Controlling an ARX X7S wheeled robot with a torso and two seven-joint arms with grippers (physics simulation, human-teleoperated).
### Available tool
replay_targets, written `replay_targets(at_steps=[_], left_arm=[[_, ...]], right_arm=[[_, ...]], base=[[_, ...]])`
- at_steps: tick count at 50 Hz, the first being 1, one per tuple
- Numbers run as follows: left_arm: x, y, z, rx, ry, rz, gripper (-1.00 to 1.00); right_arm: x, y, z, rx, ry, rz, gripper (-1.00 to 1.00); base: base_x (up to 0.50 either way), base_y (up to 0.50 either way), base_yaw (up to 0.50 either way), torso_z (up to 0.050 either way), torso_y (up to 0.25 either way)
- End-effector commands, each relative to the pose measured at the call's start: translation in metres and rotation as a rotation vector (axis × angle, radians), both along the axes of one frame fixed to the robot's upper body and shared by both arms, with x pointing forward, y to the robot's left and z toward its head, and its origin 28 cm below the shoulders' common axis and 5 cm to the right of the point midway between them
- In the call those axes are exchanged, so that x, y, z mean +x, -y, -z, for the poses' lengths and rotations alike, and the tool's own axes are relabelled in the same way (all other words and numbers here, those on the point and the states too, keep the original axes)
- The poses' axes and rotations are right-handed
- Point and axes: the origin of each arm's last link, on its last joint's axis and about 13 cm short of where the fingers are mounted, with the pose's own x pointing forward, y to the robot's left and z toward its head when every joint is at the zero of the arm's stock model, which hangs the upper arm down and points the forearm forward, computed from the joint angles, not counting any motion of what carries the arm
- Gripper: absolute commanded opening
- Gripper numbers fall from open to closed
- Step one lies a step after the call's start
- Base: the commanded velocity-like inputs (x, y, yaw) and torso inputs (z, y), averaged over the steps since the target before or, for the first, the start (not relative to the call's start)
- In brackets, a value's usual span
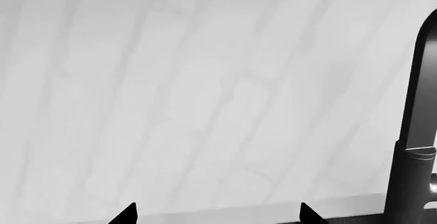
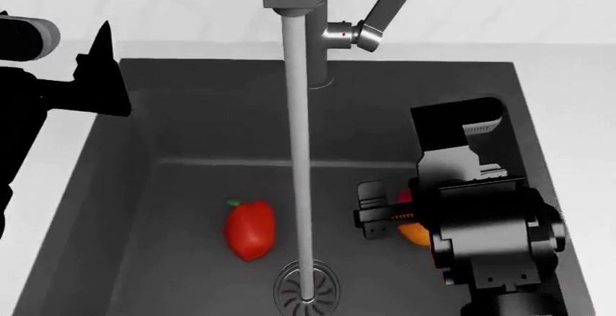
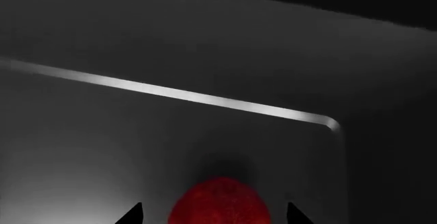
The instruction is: Pick the eggplants and mangos from the sink and place them in one bowl. Place the bell pepper in the other bowl. Then turn off the sink faucet.
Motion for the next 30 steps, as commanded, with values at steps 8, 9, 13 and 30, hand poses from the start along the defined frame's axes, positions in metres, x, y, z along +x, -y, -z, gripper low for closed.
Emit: replay_targets(at_steps=[8, 9, 13, 30], left_arm=[[0.000, 0.000, -0.001, -0.028, 0.003, 0.022, 1.00], [0.000, 0.000, -0.001, -0.028, 0.005, 0.023, 1.00], [0.000, 0.000, -0.001, -0.027, 0.006, 0.024, 1.00], [-0.001, 0.000, -0.001, -0.054, -0.006, 0.015, 1.00]], right_arm=[[-0.003, 0.002, 0.010, 0.012, -0.017, 0.003, 1.00], [-0.004, 0.002, 0.011, 0.018, -0.018, 0.006, 1.00], [-0.005, 0.003, 0.013, 0.032, -0.023, 0.007, 1.00], [-0.006, 0.003, -0.006, -0.005, 0.050, 0.007, -1.00]], base=[[0.00, 0.00, 0.00, 0.001, -0.095], [0.00, 0.00, 0.00, 0.001, -0.096], [0.00, 0.00, 0.00, 0.001, -0.095], [0.00, 0.00, 0.00, 0.000, -0.028]])
